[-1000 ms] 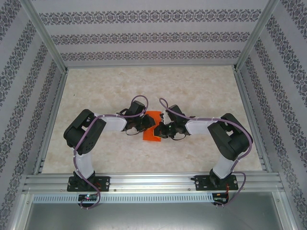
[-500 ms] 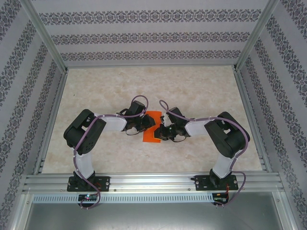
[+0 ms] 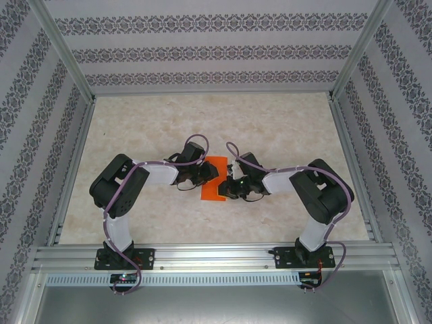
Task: Fold a paper plane with a square sheet of paper (pick it up from the middle)
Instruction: Fold the triangle a second time at the center of the table.
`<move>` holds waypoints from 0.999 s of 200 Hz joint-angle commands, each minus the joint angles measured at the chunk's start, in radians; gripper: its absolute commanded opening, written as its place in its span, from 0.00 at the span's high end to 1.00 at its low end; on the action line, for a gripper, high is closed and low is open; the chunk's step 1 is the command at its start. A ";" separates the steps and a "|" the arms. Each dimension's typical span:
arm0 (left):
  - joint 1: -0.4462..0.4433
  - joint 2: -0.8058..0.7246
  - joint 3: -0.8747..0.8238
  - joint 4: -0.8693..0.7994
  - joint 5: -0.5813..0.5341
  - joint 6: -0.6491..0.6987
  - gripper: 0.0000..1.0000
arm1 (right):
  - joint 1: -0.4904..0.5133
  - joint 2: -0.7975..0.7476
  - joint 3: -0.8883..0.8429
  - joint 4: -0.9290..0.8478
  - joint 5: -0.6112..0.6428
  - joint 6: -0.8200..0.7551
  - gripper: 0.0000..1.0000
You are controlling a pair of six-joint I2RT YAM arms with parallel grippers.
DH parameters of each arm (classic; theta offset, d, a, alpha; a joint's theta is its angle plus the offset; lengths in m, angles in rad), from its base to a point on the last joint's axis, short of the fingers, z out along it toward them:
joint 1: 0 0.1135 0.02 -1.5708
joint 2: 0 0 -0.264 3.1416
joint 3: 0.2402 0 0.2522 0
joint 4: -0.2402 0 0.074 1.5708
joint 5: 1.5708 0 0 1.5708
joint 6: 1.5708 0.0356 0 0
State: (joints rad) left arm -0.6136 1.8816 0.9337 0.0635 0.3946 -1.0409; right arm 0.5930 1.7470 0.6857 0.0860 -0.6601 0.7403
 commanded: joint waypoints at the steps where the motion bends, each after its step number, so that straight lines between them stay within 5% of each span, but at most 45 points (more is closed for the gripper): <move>1: -0.008 0.028 -0.041 -0.091 -0.033 0.030 0.78 | -0.001 -0.042 -0.043 -0.078 0.010 0.013 0.89; 107: -0.008 0.034 -0.046 -0.084 -0.030 0.028 0.78 | 0.023 -0.104 -0.135 -0.090 0.061 0.080 0.94; 151: -0.008 0.033 -0.040 -0.088 -0.026 0.031 0.78 | 0.030 -0.219 -0.023 -0.133 0.081 0.084 0.94; 200: -0.008 0.035 -0.037 -0.085 -0.021 0.033 0.78 | 0.029 -0.088 0.088 -0.083 0.115 0.107 0.93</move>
State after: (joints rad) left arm -0.6155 1.8816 0.9321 0.0643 0.3958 -1.0401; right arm 0.6155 1.5826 0.7380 -0.0284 -0.5770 0.8211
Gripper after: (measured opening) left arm 0.217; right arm 0.071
